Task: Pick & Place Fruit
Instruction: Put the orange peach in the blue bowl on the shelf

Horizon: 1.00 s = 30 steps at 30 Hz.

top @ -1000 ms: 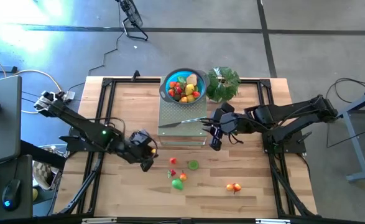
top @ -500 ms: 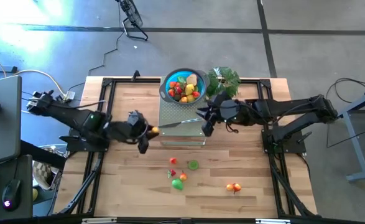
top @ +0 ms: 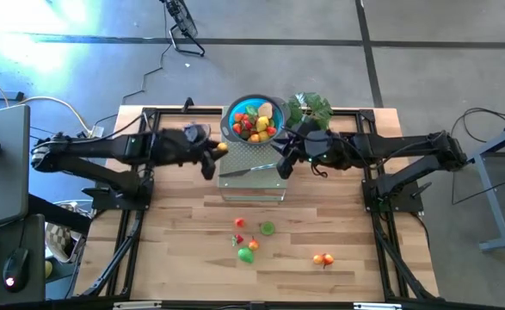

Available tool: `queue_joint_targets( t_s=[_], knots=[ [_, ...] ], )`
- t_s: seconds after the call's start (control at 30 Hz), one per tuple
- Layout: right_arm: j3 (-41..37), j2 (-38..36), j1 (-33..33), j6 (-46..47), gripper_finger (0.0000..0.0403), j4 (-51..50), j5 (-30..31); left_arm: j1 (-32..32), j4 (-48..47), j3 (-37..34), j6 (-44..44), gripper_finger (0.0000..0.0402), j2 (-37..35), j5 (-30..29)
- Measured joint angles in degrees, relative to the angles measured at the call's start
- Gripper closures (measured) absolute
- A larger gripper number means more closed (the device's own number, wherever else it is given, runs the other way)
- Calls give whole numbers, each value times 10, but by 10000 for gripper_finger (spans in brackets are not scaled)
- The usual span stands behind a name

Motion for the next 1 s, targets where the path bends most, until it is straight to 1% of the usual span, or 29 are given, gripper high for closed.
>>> queue_joint_targets(
  t_s=[0.1, 0.23, 0.3, 0.37, 0.53, 0.67, 0.77, 0.87, 1.0],
  knots=[
    [0, 0, -10, -26, 332, 0, 1, 51, 38, 0, 38, 268, 8, 48],
    [0, 0, -37, -50, 332, 0, 1, 116, 62, 0, 44, 268, 27, 72],
    [0, 0, -57, -65, 332, 1, 1, 148, 69, 0, 52, 268, 35, 91],
    [0, 0, -77, -78, 332, 2, 1, 176, 98, 0, 61, 268, 48, 117],
    [0, 0, -136, -105, 332, 4, -2, 234, 182, 0, 63, 268, 80, 186],
    [0, 0, -173, -111, 332, 4, -3, 264, 235, 0, 59, 268, 115, 229],
    [0, 0, -195, -132, 332, 3, -4, 274, 237, 19, 62, 268, 145, 233],
    [0, 0, -214, -148, 332, 3, -7, 277, 216, 47, 86, 268, 178, 232],
    [0, 0, -235, -158, 332, 2, -25, 276, 156, 102, 117, 268, 217, 226]
  ],
)
